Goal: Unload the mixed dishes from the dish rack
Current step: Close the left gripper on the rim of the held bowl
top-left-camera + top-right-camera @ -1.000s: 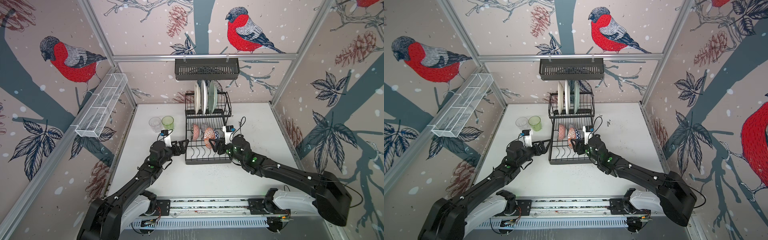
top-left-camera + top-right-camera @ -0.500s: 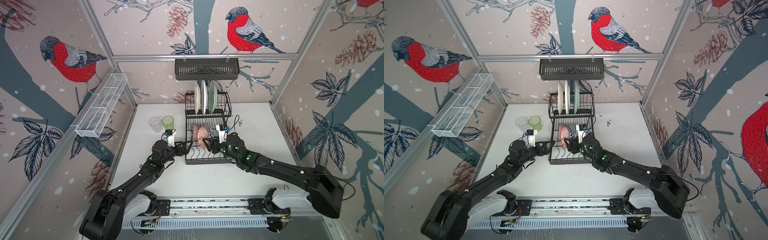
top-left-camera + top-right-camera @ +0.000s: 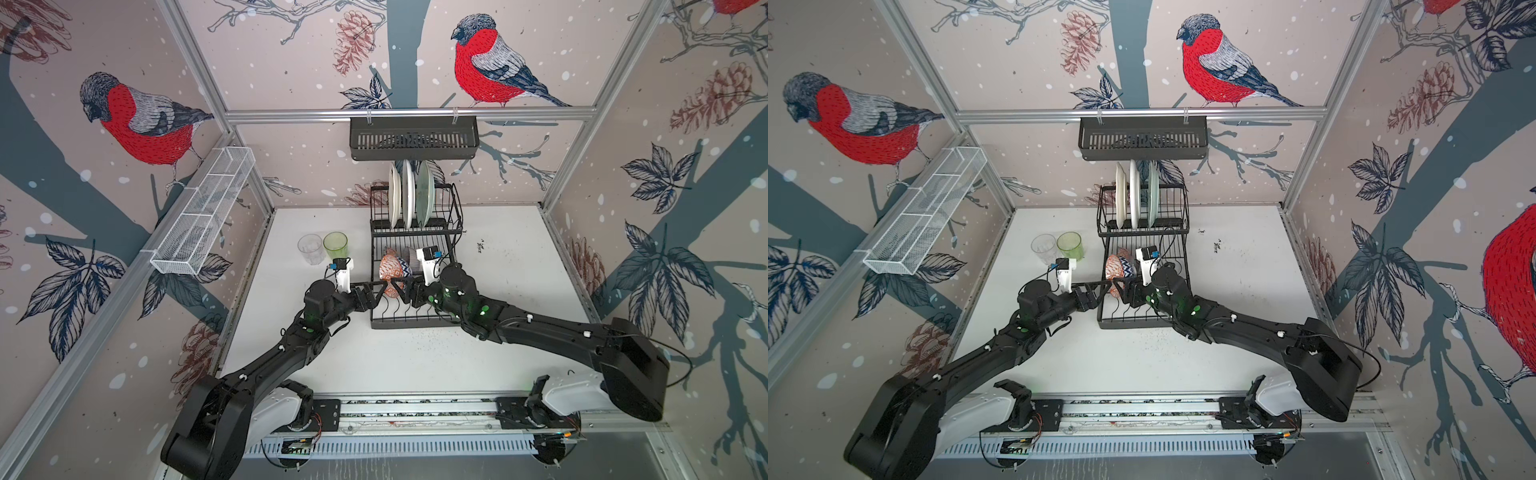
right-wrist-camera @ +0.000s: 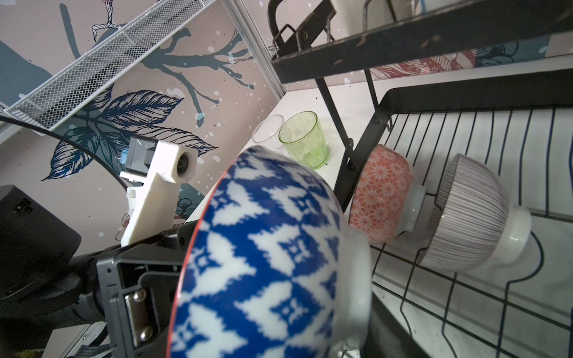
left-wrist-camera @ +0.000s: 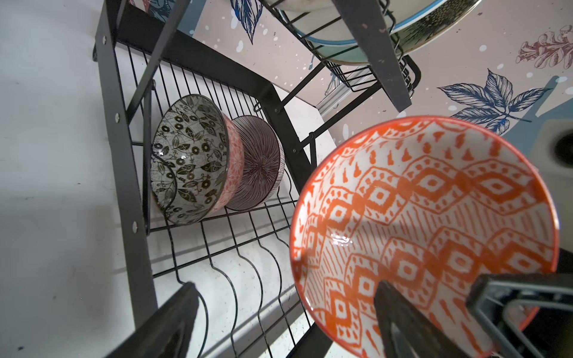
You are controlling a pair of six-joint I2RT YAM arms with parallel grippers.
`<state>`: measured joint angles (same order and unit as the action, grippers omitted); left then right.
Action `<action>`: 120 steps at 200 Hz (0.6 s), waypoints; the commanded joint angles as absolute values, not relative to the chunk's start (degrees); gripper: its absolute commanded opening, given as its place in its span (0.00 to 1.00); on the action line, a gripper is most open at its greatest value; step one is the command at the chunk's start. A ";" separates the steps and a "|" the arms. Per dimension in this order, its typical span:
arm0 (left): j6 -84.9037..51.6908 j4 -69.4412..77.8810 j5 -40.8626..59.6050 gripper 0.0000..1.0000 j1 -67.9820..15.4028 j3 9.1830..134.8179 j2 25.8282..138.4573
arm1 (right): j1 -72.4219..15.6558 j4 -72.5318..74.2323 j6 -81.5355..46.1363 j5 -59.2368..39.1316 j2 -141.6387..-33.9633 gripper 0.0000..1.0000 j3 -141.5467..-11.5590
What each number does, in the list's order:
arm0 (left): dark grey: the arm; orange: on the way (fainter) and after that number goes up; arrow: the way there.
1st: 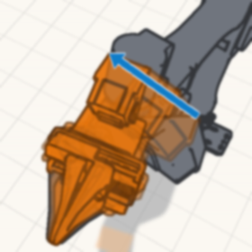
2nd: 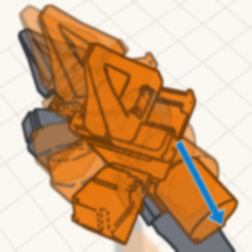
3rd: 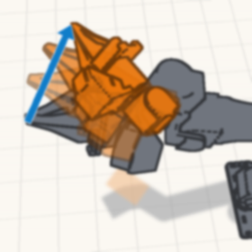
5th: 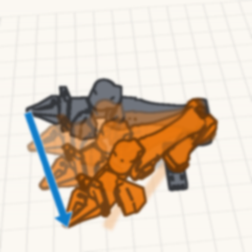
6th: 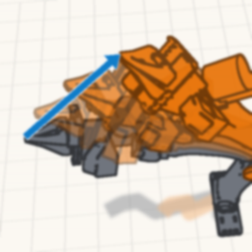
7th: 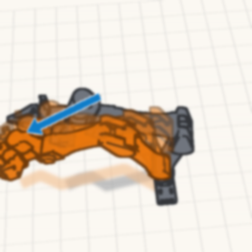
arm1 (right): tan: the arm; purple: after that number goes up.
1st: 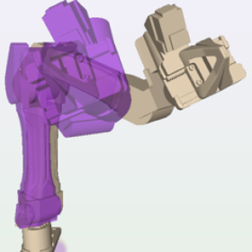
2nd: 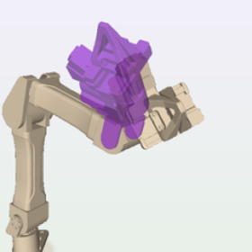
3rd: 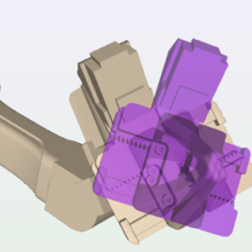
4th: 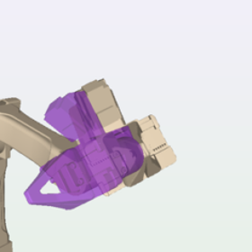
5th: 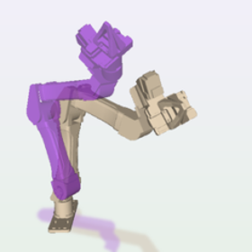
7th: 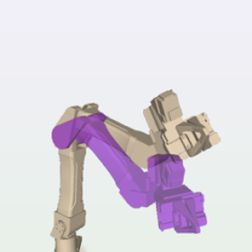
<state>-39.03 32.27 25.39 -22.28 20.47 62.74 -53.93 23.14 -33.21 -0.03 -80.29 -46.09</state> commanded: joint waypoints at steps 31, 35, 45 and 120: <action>-41.05 38.04 27.99 0.71 -22.32 20.22 64.48 | -54.58 27.30 -33.33 -1.60 -81.34 0.53 -47.71; -41.05 38.08 28.03 0.69 -22.32 20.22 64.51 | -54.64 27.29 -33.33 -1.59 -81.38 0.54 -47.69; -41.15 38.09 27.93 0.67 -22.33 20.17 64.51 | -54.61 27.32 -33.31 -1.69 -81.39 0.54 -47.72; -41.47 38.63 27.77 0.59 -22.32 20.21 65.17 | -55.15 28.45 -33.58 -2.29 -82.50 0.54 -47.70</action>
